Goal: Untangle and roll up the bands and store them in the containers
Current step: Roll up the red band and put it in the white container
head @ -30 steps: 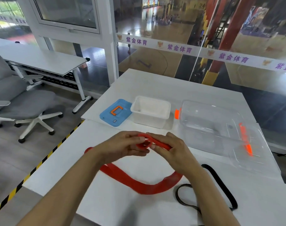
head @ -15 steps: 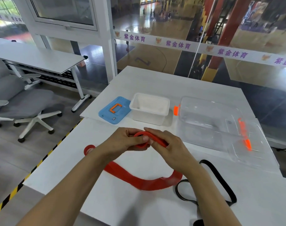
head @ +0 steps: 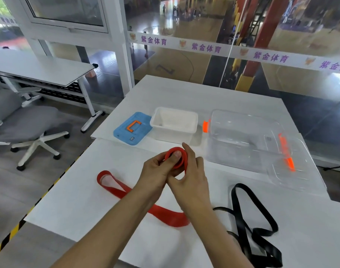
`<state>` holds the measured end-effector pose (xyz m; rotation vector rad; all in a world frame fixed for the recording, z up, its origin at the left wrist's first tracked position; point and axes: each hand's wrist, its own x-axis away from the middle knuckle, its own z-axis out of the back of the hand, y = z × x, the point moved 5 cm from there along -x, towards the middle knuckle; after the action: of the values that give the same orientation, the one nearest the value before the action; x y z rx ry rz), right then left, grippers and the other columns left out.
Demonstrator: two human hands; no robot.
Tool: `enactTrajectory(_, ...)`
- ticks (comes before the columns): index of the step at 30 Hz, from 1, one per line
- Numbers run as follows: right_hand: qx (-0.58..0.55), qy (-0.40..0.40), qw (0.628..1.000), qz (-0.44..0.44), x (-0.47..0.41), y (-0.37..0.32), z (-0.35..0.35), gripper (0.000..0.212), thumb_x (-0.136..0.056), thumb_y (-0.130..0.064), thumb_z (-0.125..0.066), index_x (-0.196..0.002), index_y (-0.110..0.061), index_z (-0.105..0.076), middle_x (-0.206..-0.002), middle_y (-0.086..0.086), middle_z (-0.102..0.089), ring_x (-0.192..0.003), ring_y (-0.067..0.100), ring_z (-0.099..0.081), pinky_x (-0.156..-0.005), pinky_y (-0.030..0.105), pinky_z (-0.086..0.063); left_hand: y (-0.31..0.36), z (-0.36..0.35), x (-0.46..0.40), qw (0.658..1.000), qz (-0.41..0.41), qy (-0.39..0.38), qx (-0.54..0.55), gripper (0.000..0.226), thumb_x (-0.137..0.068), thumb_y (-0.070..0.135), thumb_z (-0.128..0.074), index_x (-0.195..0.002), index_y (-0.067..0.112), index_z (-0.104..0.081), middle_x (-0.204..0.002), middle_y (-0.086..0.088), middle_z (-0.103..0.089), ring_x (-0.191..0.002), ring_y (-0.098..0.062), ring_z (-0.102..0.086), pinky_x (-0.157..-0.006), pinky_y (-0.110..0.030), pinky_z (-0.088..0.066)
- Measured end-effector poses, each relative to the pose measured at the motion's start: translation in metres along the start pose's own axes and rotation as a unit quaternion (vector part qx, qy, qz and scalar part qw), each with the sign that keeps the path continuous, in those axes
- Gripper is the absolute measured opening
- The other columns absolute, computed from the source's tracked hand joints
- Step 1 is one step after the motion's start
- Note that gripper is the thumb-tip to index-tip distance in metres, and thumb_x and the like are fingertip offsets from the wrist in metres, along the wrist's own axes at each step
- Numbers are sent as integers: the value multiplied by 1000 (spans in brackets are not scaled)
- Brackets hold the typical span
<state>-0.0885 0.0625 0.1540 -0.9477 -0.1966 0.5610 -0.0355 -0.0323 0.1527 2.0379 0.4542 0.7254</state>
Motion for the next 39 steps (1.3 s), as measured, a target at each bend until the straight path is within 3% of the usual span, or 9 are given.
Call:
enactTrajectory(5,36,-51,998,33,-10,5,5,60,-93,-36,-64,-147,-51,-41,-108,-7,-49,-94,16,-61,-86,32,-53,-4,8,0,997,44,-29,-47,36,-87,24,-76,-118,7,-70,-107,-14,-79,-99,-24,-78,-83,-29,-62)
enactTrajectory(12,109,-220,959,144,-15,10,14,68,-94,-41,-71,-144,-67,-34,-97,-12,-49,-92,8,-55,-87,24,-50,25,27,1,947,87,-193,-241,31,-93,20,-70,-124,14,-71,-118,-12,-76,-111,-26,-73,-97,-35,-58)
enactTrajectory(15,111,-232,953,161,-15,5,13,70,-93,-41,-73,-145,-68,-34,-96,-12,-49,-91,7,-53,-85,18,-46,31,26,1,927,99,-210,-295,24,-92,16,-72,-116,13,-74,-111,-9,-79,-104,-21,-76,-87,-26,-60)
enactTrajectory(18,102,-220,957,161,-15,6,13,76,-91,-38,-76,-151,-60,-35,-100,-12,-51,-94,7,-54,-91,24,-50,31,27,1,930,49,-185,-313,21,-90,20,-74,-110,14,-77,-104,-6,-81,-98,-18,-77,-80,-21,-59)
enactTrajectory(22,65,-199,970,120,-19,9,17,81,-85,-39,-82,-151,-53,-37,-116,-19,-61,-104,7,-60,-98,26,-53,22,27,2,950,-3,-161,-268,37,-82,30,-76,-114,12,-76,-105,-10,-80,-102,-23,-76,-92,-33,-59)
enactTrajectory(28,0,-134,986,96,-15,13,25,42,-91,-43,-73,-127,-49,-55,-106,-27,-67,-94,0,-63,-83,17,-50,18,24,1,981,-23,-86,-173,30,-86,29,-72,-111,14,-77,-105,-8,-80,-101,-20,-77,-85,-25,-60)
enactTrajectory(32,-14,-69,995,66,-8,15,14,48,-94,-49,-65,-137,-49,-45,-124,-26,-62,-115,1,-60,-100,31,-52,14,23,-3,998,-24,-30,-48,42,-80,33,-74,-113,8,-76,-111,-14,-78,-107,-27,-75,-90,-32,-61)
enactTrajectory(34,2,-37,998,43,-4,16,6,55,-92,-52,-63,-141,-48,-39,-125,-20,-59,-115,6,-59,-100,38,-53,10,23,-5,1000,-22,-3,-18,45,-78,33,-75,-113,6,-76,-111,-16,-78,-108,-29,-74,-91,-35,-61)
enactTrajectory(39,-3,-9,1000,5,3,15,-6,70,-87,-58,-66,-148,-54,-31,-120,-13,-57,-106,11,-61,-93,35,-53,-3,16,-5,998,-13,27,46,40,-84,27,-75,-115,1,-72,-108,-18,-78,-102,-28,-76,-89,-36,-62)
